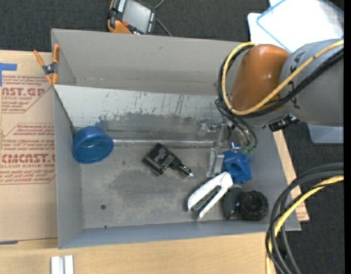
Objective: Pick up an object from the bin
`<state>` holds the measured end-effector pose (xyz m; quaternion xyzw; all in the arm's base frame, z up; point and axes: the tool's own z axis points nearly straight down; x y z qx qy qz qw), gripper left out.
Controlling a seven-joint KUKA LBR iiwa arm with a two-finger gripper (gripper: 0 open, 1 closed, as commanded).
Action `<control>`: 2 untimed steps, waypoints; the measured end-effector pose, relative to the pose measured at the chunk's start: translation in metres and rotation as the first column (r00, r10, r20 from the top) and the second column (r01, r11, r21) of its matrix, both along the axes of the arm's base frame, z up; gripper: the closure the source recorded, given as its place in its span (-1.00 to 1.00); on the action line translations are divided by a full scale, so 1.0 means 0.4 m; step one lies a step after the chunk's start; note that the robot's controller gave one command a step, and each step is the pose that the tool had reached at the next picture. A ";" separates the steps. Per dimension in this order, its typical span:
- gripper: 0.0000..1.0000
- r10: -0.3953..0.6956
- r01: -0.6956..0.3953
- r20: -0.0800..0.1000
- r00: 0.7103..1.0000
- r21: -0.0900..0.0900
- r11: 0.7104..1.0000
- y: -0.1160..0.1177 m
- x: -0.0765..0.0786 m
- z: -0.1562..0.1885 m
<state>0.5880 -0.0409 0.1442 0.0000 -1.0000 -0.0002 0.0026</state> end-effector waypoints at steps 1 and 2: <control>-1.00 0.001 -0.001 0.007 1.000 -0.001 1.000 0.000 0.005 0.010; -1.00 0.412 -0.412 0.010 0.911 -0.002 0.911 -0.035 -0.155 -0.180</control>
Offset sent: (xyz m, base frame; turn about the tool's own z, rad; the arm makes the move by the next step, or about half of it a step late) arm -0.0639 -0.0151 -0.0742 -0.4254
